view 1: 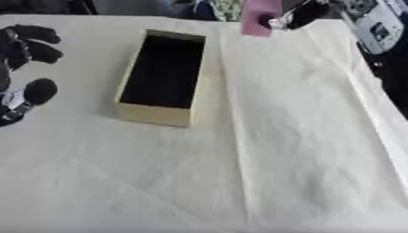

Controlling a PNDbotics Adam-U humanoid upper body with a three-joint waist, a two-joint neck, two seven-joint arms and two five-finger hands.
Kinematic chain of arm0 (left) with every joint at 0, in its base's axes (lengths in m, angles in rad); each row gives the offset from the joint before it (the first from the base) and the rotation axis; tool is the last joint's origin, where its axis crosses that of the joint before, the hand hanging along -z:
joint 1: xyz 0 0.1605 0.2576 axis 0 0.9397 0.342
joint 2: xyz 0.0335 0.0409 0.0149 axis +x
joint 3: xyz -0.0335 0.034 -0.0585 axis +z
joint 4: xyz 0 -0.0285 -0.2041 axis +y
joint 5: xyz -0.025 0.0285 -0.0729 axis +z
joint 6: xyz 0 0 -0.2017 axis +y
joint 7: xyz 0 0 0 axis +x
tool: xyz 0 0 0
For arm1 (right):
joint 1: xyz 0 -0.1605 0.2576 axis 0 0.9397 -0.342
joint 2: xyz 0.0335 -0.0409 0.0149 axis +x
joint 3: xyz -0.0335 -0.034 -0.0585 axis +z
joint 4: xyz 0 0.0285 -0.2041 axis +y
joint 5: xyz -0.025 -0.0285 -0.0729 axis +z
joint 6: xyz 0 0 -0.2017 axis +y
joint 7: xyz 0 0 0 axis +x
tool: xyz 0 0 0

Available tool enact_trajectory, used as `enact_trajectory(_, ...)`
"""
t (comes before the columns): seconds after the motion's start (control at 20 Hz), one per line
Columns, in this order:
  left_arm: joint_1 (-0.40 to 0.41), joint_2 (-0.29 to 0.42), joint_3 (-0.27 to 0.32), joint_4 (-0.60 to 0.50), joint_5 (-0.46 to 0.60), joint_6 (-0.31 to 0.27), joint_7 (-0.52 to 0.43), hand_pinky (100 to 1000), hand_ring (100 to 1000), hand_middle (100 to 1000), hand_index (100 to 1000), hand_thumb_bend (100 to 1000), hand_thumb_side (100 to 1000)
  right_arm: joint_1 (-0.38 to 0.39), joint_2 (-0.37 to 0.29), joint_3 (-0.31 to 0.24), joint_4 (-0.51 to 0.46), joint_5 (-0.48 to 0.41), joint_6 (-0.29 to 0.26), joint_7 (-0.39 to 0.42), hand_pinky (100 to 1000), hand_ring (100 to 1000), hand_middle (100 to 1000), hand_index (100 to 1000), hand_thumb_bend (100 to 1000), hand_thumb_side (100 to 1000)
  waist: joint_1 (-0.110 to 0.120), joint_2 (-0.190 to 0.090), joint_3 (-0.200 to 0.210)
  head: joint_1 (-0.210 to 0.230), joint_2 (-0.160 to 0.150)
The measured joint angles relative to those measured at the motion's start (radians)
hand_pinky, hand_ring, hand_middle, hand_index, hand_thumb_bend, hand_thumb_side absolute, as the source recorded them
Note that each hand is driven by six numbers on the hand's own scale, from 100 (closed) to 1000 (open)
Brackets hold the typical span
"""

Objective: Pick up objects on the table and place them in the box.

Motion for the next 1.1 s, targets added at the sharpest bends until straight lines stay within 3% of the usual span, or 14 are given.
enact_trajectory(0.35,0.005,-0.006,-0.006,-0.012,0.005,-0.002,-0.008,701,666,684,779,869,697,-0.051,0.092,0.014,0.039,0.023,-0.005,0.034,698,650,446,693,388,280,-0.006,-0.009,0.041,-0.019,0.003)
enact_trajectory(0.8,-0.002,-0.018,-0.006,-0.025,0.013,-0.002,-0.015,701,665,683,779,871,697,-0.058,0.174,-0.008,0.178,0.123,-0.012,0.030,700,656,462,701,383,284,-0.004,0.001,0.100,-0.039,-0.013)
enact_trajectory(1.1,-0.004,-0.026,-0.006,-0.028,0.016,-0.002,-0.016,702,664,682,779,871,698,-0.057,0.214,-0.014,0.234,0.182,-0.029,0.017,700,659,467,704,379,287,-0.002,0.004,0.115,-0.047,-0.020)
